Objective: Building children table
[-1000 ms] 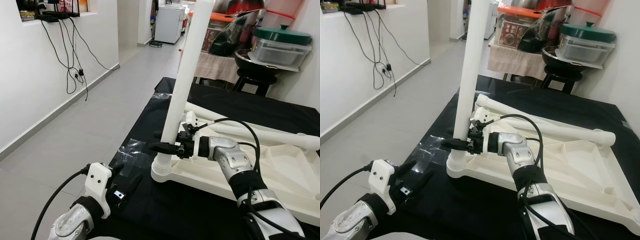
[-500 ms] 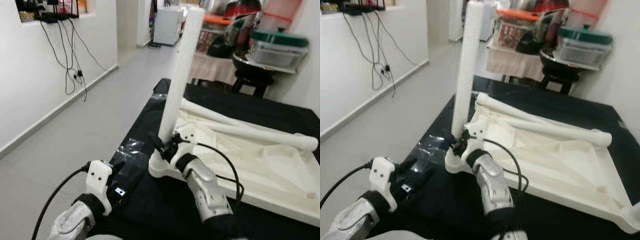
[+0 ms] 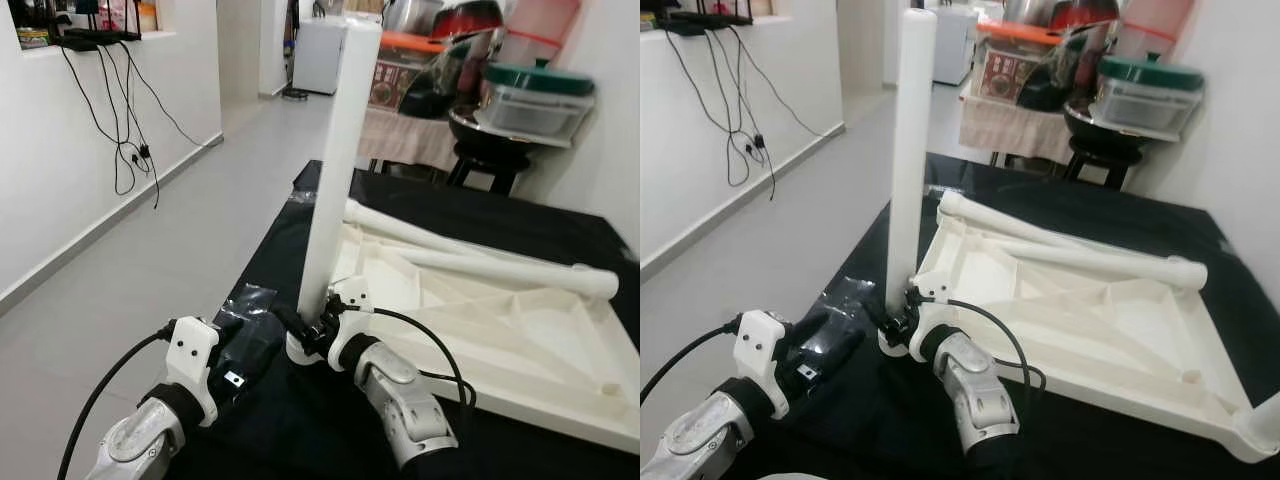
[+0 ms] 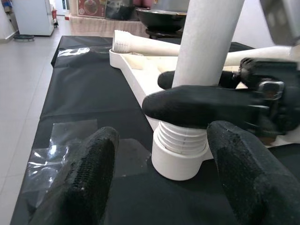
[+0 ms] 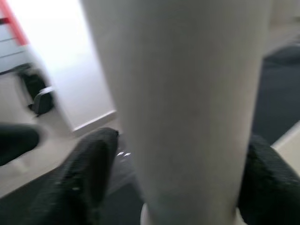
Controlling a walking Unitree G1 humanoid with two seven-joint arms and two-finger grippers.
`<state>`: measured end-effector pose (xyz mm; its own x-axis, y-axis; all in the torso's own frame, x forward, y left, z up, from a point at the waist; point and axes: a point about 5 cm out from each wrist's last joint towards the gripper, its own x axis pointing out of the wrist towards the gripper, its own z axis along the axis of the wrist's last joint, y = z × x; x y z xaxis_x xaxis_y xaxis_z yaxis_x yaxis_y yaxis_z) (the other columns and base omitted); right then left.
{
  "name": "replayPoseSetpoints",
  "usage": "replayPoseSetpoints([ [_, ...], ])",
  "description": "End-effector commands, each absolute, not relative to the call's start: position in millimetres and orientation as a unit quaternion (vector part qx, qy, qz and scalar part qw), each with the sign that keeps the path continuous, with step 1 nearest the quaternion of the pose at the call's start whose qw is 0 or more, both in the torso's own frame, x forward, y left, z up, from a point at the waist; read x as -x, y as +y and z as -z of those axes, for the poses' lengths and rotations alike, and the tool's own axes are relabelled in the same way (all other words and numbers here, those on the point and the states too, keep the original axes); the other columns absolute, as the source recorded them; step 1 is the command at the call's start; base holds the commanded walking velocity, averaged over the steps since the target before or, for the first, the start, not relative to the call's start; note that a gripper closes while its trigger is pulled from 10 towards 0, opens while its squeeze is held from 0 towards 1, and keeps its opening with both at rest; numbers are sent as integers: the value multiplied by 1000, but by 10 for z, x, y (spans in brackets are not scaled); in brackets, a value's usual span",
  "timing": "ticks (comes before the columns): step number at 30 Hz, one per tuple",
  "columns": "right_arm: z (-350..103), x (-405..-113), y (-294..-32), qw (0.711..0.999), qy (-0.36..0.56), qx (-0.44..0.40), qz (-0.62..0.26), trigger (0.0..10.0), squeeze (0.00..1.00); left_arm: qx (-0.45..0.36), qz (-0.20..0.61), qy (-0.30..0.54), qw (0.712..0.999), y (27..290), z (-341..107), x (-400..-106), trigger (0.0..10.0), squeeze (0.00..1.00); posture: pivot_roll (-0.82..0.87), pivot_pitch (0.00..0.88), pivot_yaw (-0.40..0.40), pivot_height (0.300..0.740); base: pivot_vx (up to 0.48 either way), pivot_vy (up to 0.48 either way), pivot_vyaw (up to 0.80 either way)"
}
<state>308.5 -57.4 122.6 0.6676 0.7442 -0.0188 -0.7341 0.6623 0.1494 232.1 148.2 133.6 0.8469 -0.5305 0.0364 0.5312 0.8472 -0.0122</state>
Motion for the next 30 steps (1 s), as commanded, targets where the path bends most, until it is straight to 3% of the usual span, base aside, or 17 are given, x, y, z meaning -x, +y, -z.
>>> replayPoseSetpoints([
  [1,-1367,-3083,-475,884,16,-57,-465,10000,1000,16,278,-13,960,1458,-1307,-2332,10000,0,118,0,-109,740,0,0,0],
  [2,-1429,-3137,-548,860,8,-26,-509,10000,1000,16,279,-13,960,1451,-1302,-2335,10000,0,121,0,-112,740,0,0,0],
  [4,-1443,-3152,-573,853,7,-14,-522,10000,1000,16,279,-13,960,1449,-1300,-2336,10000,0,121,0,-112,740,0,0,0],
  [5,-1472,-3187,-626,840,8,1,-542,10000,90,16,279,-13,960,1449,-1298,-2337,10000,0,124,0,-115,740,0,0,0],
  [6,-1543,-3312,-765,825,18,16,-564,10000,0,17,278,-13,960,1447,-1294,-2339,10000,0,128,0,-120,740,0,0,0],
  [16,-1704,-3521,-1010,813,37,22,-580,10000,0,17,276,-13,961,1445,-1283,-2336,10000,0,140,0,-125,740,0,0,0],
  [17,-1744,-3569,-1064,813,38,23,-581,1059,0,17,276,-12,961,1443,-1280,-2332,10000,0,141,0,-125,740,0,0,0],
  [18,-1814,-3622,-1135,811,36,17,-583,0,0,18,277,-11,961,1439,-1276,-2323,10000,0,142,0,-122,740,0,0,0],
  [27,-1810,-3617,-1189,802,33,21,-596,0,0,20,279,-10,960,1432,-1272,-2314,10000,0,136,0,-117,740,0,0,0],
  [30,-1790,-3609,-1199,812,29,29,-582,0,0,21,280,-10,960,1429,-1275,-2310,10000,0,134,0,-117,740,0,0,0],
])
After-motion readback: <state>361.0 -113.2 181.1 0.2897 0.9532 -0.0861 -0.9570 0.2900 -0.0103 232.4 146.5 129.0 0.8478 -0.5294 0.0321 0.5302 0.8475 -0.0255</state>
